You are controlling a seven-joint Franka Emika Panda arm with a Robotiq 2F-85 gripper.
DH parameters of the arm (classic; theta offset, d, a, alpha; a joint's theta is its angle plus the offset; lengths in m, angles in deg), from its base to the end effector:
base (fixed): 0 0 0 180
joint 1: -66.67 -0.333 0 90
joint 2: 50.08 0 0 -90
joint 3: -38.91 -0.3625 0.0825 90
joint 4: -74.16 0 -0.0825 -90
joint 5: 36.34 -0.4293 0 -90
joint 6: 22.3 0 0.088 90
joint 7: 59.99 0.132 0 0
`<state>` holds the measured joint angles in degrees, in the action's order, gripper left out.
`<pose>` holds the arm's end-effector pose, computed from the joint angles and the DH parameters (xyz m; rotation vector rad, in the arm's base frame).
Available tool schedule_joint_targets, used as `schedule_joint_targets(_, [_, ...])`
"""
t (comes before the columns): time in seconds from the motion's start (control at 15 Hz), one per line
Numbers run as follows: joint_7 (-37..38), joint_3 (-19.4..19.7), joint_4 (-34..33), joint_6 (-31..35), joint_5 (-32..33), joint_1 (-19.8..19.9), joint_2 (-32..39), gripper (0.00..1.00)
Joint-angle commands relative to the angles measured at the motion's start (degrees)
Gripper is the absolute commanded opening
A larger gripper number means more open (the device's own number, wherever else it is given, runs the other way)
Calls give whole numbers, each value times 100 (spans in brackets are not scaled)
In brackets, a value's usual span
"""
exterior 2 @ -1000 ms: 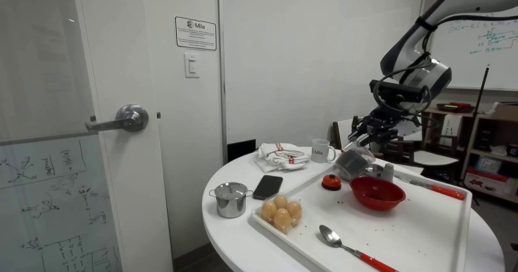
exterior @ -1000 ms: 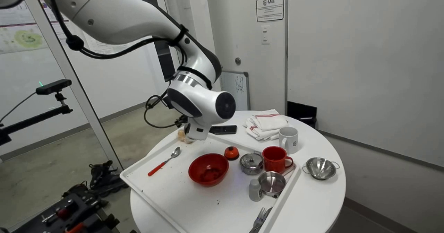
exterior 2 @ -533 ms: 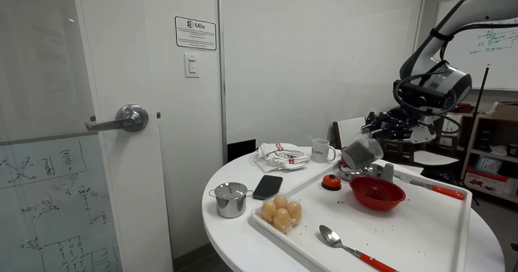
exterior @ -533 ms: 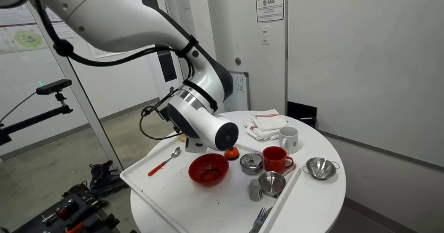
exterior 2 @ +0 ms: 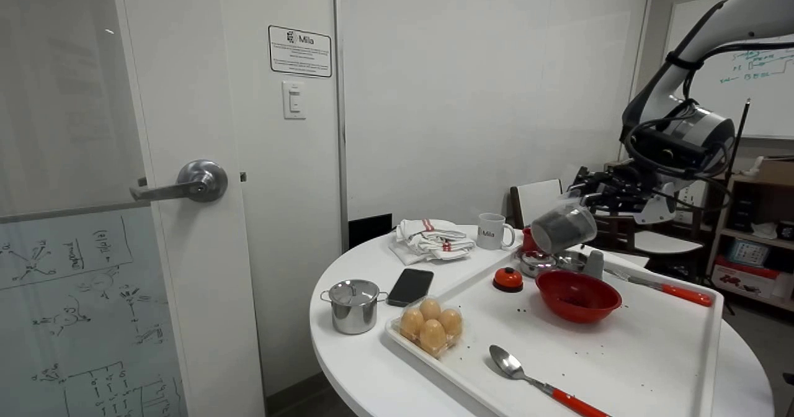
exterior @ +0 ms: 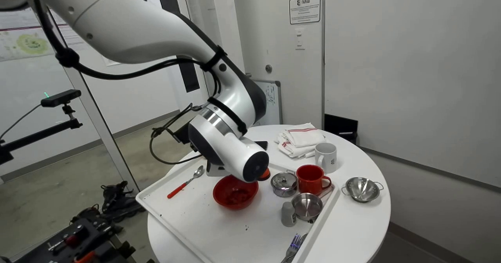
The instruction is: Pour some of the contents of the mug into the bowl
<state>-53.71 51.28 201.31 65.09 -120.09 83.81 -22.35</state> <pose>0.5163 -0.1402 0.1736 -1.1857 1.2446 0.6553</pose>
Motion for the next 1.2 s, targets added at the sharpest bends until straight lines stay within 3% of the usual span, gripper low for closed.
schedule_joint_targets(0.0, [-236,105,-8,-365,85,-14,52,9])
schedule_joint_targets(0.6, [537,171,-140,515,1171,-602,-231,9])
schedule_joint_targets(1.13, [2227,-215,-203,2570,2452,-1750,-889,9])
